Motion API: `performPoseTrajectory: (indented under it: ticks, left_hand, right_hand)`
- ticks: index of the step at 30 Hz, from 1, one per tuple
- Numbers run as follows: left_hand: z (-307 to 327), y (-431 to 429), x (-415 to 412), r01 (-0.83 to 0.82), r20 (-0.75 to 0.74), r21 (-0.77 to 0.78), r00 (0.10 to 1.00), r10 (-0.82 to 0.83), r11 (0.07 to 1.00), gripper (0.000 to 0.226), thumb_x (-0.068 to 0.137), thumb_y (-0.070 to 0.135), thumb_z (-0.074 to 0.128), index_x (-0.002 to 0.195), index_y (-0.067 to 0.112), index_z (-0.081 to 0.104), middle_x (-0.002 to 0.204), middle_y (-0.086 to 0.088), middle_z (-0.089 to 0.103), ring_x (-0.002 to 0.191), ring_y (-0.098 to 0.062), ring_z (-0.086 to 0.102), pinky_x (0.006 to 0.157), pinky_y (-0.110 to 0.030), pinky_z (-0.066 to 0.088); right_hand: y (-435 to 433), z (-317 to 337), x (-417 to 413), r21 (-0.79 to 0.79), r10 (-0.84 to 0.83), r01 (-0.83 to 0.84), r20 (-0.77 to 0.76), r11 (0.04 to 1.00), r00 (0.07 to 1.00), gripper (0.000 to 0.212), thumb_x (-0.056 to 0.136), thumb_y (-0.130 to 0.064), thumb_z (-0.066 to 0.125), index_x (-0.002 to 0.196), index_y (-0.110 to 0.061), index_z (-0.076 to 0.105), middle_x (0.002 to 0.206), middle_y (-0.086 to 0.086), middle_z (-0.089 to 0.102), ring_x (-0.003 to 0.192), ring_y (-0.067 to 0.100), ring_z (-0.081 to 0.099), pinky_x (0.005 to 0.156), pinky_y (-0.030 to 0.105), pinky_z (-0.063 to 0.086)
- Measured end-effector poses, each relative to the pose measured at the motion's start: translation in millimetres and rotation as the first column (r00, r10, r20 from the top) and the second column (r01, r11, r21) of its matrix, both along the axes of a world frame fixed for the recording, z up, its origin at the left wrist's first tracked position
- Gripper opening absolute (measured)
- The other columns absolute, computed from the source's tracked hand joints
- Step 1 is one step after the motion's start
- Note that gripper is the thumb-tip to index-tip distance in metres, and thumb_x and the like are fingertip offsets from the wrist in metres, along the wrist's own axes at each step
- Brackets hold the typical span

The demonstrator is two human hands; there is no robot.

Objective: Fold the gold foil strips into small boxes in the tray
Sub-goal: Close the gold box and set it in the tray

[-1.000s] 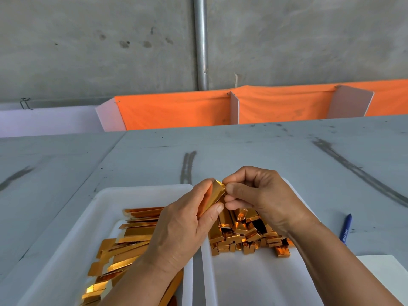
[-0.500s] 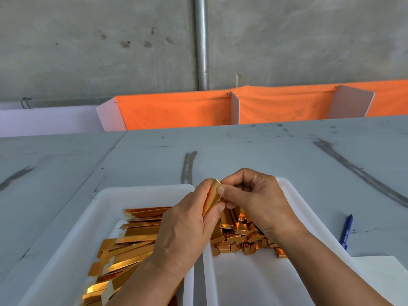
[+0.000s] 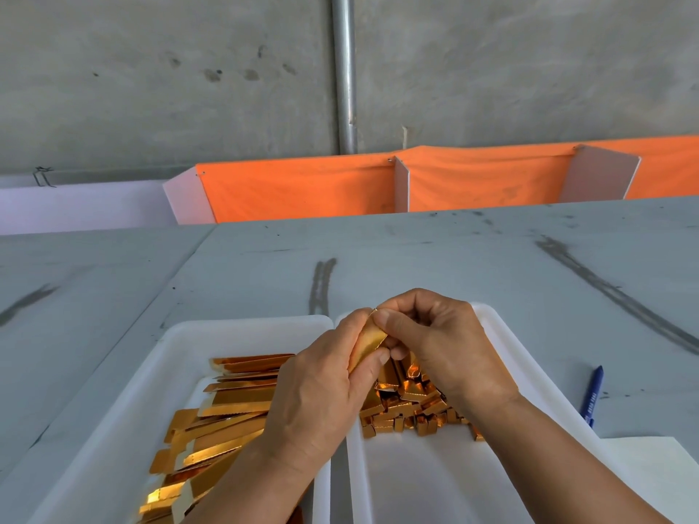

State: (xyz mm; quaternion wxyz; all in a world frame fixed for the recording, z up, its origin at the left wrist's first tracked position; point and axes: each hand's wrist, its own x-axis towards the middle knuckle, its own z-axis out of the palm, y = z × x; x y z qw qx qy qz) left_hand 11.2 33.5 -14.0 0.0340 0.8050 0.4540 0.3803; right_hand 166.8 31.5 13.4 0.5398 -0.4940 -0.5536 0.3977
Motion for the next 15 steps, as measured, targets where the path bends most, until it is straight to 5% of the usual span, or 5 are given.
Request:
performPoseTrajectory:
  ticks: [4,10,15]
  left_hand:
    - [-2.8,3.4,0.3,-0.020,0.103,-0.084,0.994,0.029,0.996,0.058,0.084,0.062,0.040,0.135,0.034,0.042,0.078,0.019,0.055,0.068,-0.001,0.059,0.055,-0.008,0.043]
    - [-6.7,6.7,-1.5,-0.057,0.125,-0.122,0.990,0.072,0.991,0.061,0.079,0.069,0.037,0.132,0.037,0.038,0.067,0.021,0.050,0.062,0.001,0.057,0.051,-0.008,0.043]
    - [-4.1,12.6,-3.1,0.066,0.350,-0.302,0.936,0.046,0.951,0.056,0.083,0.067,0.036,0.134,0.044,0.035,0.070,0.011,0.058,0.069,0.002,0.061,0.056,-0.016,0.049]
  right_hand:
    - [1.9,-0.7,1.9,-0.050,0.034,-0.041,-0.124,0.998,0.992,0.015,0.095,-0.028,0.062,0.092,-0.018,0.073,0.073,-0.001,0.068,0.068,0.012,0.065,0.066,0.021,0.054]
    - [2.9,-6.0,-5.3,-0.032,0.065,-0.064,0.029,0.997,0.997,0.008,0.093,-0.014,0.067,0.099,-0.019,0.068,0.081,0.020,0.067,0.068,0.019,0.061,0.068,0.035,0.055]
    - [4.6,-1.1,2.5,-0.041,0.030,-0.032,-0.048,0.999,0.998,0.018,0.093,-0.028,0.066,0.112,-0.028,0.063,0.078,0.007,0.070,0.068,0.012,0.065,0.065,0.020,0.055]
